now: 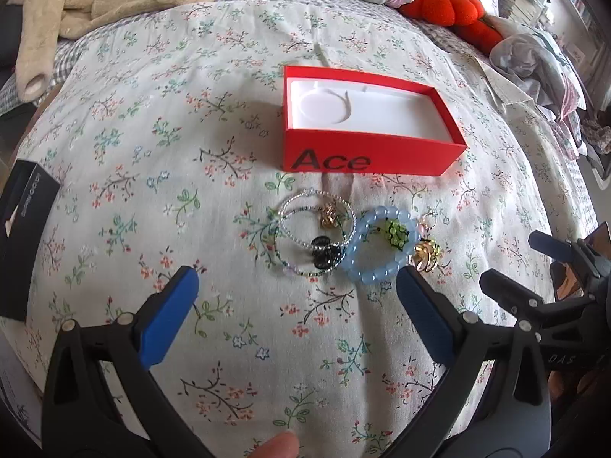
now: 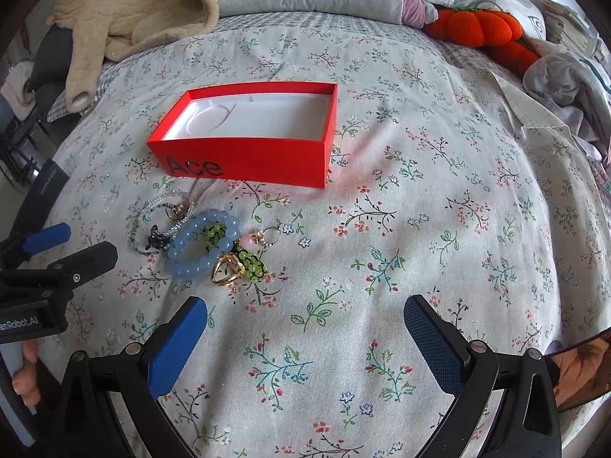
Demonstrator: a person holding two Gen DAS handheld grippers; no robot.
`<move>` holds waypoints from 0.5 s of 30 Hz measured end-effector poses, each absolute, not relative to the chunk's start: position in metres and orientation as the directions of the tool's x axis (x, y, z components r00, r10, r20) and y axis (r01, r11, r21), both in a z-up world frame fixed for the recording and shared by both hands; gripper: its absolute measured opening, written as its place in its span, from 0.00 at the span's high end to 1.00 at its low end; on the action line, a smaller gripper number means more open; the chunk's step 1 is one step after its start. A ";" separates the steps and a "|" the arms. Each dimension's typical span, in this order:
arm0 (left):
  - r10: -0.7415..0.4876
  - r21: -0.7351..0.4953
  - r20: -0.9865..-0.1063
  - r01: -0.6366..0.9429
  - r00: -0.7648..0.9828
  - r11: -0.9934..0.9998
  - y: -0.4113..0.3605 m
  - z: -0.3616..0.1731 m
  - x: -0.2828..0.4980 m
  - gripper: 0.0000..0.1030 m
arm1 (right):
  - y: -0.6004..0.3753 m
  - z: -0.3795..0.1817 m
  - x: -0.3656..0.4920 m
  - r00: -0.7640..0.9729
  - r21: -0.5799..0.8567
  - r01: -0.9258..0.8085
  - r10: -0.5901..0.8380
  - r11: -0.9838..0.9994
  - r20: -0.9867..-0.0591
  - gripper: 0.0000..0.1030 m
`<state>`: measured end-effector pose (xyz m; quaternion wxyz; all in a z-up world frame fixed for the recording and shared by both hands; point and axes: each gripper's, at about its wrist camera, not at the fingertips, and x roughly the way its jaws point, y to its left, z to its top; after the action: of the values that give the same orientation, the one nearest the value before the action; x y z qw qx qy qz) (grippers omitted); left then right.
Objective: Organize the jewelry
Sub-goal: 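Grasp the white pearl bracelet with the left gripper while the right grasps the gold ring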
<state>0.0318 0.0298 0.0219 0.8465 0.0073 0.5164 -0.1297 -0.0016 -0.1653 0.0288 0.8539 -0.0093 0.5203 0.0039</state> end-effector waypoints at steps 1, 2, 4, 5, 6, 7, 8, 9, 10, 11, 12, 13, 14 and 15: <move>-0.208 -0.113 -0.873 0.231 0.442 0.966 0.029 0.025 0.035 0.00 | -0.165 0.031 0.003 0.453 -0.005 -0.019 0.004 1.000 -0.892 0.00; -0.206 -0.112 -0.871 0.227 0.446 0.967 0.030 0.029 0.038 0.00 | -0.165 0.034 0.008 0.445 0.002 -0.025 0.013 1.000 -0.896 0.00; -0.196 -0.107 -0.878 0.220 0.436 0.970 0.030 0.031 0.047 0.00 | -0.164 0.037 0.018 0.430 0.010 -0.033 0.023 0.999 -0.903 0.00; -0.199 -0.111 -0.878 0.219 0.436 0.969 0.030 0.032 0.051 0.00 | -0.163 0.039 0.024 0.425 0.013 -0.032 0.026 0.999 -0.905 0.00; -0.211 -0.120 -0.871 0.226 0.443 0.967 0.031 0.032 0.054 0.00 | -0.164 0.039 0.028 0.420 0.018 -0.028 0.028 0.999 -0.907 0.00; -0.221 -0.127 -0.865 0.230 0.450 0.965 0.032 0.031 0.057 0.00 | -0.165 0.038 0.032 0.417 0.024 -0.022 0.031 0.999 -0.909 0.00; -0.235 -0.143 -0.861 0.230 0.452 0.963 0.034 0.028 0.059 0.00 | -0.166 0.036 0.035 0.414 0.034 -0.018 0.038 0.999 -0.910 0.00; -0.255 -0.166 -0.859 0.230 0.445 0.959 0.037 0.024 0.063 0.03 | -0.168 0.033 0.037 0.413 0.048 -0.015 0.050 0.999 -0.910 0.00; -0.276 -0.195 -0.860 0.225 0.429 0.955 0.041 0.019 0.067 0.06 | -0.171 0.029 0.037 0.413 0.069 -0.010 0.067 0.998 -0.908 0.00; -0.303 -0.231 -0.861 0.217 0.408 0.949 0.045 0.012 0.071 0.15 | -0.175 0.023 0.038 0.411 0.097 -0.004 0.090 0.995 -0.907 0.00; -0.326 -0.266 -0.864 0.203 0.383 0.942 0.050 0.005 0.075 0.24 | -0.179 0.016 0.039 0.401 0.127 0.008 0.113 0.992 -0.909 0.00; -0.345 -0.299 -0.870 0.179 0.353 0.937 0.053 -0.003 0.079 0.29 | -0.183 0.009 0.041 0.382 0.149 0.024 0.129 0.989 -0.915 0.02; -0.365 -0.331 -0.873 0.157 0.325 0.931 0.057 -0.010 0.084 0.37 | -0.185 0.002 0.043 0.356 0.161 0.034 0.139 0.986 -0.924 0.05; -0.389 -0.363 -0.870 0.142 0.302 0.921 0.060 -0.016 0.088 0.44 | -0.186 -0.003 0.045 0.341 0.170 0.030 0.149 0.985 -0.928 0.10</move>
<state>0.0878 0.0600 -0.0159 0.7995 -0.1091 0.5669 -0.1660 0.0450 -0.1857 -0.0028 0.8152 0.0784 0.5727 0.0365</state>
